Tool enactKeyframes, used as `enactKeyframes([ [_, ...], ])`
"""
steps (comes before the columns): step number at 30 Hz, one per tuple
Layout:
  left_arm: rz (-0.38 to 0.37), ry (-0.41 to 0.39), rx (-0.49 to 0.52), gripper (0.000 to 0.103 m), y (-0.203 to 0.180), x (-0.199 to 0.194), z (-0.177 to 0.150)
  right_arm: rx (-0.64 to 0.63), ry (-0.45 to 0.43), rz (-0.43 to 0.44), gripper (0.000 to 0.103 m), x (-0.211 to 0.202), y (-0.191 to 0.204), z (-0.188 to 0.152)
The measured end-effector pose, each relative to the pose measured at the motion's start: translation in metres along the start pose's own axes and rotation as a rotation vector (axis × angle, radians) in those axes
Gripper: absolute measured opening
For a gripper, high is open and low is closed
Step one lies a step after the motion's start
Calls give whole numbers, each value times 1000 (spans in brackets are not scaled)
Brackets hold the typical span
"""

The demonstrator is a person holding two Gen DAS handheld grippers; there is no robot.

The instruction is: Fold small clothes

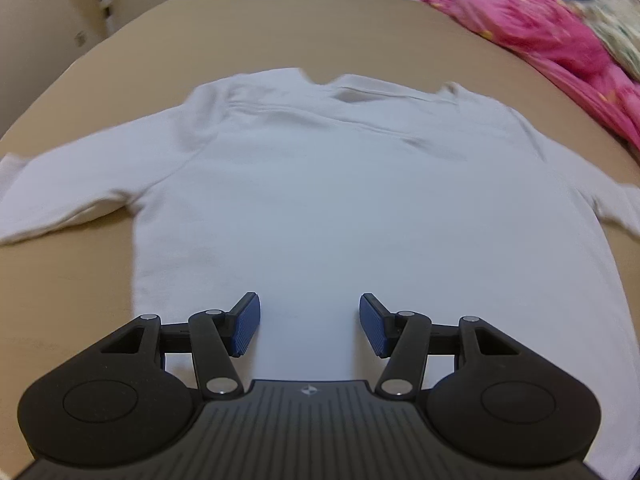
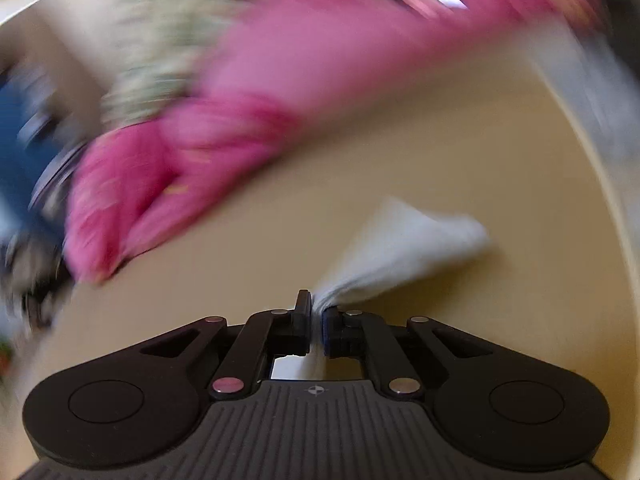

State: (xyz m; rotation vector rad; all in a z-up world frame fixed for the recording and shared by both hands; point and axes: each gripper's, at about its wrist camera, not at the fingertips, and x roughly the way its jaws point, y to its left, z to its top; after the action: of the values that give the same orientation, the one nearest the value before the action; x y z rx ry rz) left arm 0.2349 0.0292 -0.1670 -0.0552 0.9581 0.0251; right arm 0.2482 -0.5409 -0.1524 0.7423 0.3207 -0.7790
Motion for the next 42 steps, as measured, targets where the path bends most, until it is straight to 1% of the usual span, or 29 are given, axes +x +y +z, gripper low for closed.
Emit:
enactKeyframes([
  [2, -2, 4, -71, 61, 15, -3, 8, -235, -68, 131, 5, -33, 68, -16],
  [3, 5, -2, -102, 61, 23, -4, 11, -335, -85, 222, 5, -52, 100, -31],
  [5, 27, -21, -143, 61, 37, -9, 19, -510, -90, 440, 5, -98, 164, -75],
  [7, 47, -39, -189, 61, 52, -15, 26, -654, -60, 636, 5, -145, 214, -131],
  [8, 56, -44, -221, 61, 63, -17, 31, -717, -18, 732, 5, -168, 234, -163],
  [9, 61, -46, -247, 61, 72, -19, 34, -758, 59, 820, 7, -188, 249, -197],
  [10, 65, -46, -283, 61, 83, -20, 37, -796, 167, 890, 21, -200, 259, -226],
  [11, 67, -44, -323, 61, 94, -21, 40, -853, 311, 948, 30, -208, 267, -259],
  [12, 66, -41, -363, 60, 106, -21, 43, -916, 458, 975, 35, -215, 269, -293],
  [14, 50, -34, -432, 59, 125, -23, 48, -1028, 635, 959, 35, -222, 261, -336],
  [15, 35, -32, -460, 58, 134, -24, 51, -1087, 676, 939, 35, -226, 255, -346],
  [16, 17, -33, -477, 55, 139, -25, 54, -1121, 675, 929, 35, -231, 246, -346],
  [18, -31, -37, -495, 50, 148, -25, 63, -1150, 645, 931, 38, -235, 229, -325],
  [20, -86, -34, -501, 45, 155, -18, 74, -1179, 599, 916, 38, -234, 211, -291],
  [22, -174, -26, -502, 38, 158, -7, 84, -1195, 543, 875, 40, -226, 197, -257],
  [23, -215, -25, -497, 38, 157, 1, 90, -1182, 514, 840, 40, -218, 190, -234],
  [25, -264, -23, -477, 33, 151, 17, 98, -1130, 479, 784, 41, -204, 173, -202],
  [26, -292, -14, -472, 33, 147, 27, 101, -1088, 464, 753, 42, -195, 163, -186],
  [29, -360, 23, -500, 33, 139, 60, 104, -929, 436, 683, 42, -169, 125, -162],
  [30, -369, 36, -512, 33, 137, 70, 103, -875, 443, 663, 42, -160, 111, -161],
  [32, -356, 58, -544, 33, 135, 91, 102, -805, 527, 581, 41, -141, 110, -162],
  [33, -356, 61, -566, 32, 135, 98, 102, -749, 503, 623, 42, -141, 109, -157],
  [34, -369, 54, -591, 32, 136, 103, 101, -711, 490, 653, 47, -139, 110, -156],
  [35, -379, 45, -611, 32, 137, 107, 101, -705, 502, 657, 48, -134, 113, -158],
  [38, -376, 18, -606, 32, 133, 112, 102, -664, 587, 596, 48, -109, 117, -170],
  [39, -366, 11, -591, 24, 131, 112, 102, -627, 620, 593, 48, -102, 120, -172],
  [40, -347, 6, -573, 6, 128, 114, 103, -590, 649, 587, 48, -95, 120, -173],
  [41, -320, 4, -550, 7, 126, 114, 104, -568, 659, 574, 48, -89, 118, -173],
  [42, -317, 1, -542, 6, 124, 111, 104, -556, 660, 559, 49, -87, 118, -174],
])
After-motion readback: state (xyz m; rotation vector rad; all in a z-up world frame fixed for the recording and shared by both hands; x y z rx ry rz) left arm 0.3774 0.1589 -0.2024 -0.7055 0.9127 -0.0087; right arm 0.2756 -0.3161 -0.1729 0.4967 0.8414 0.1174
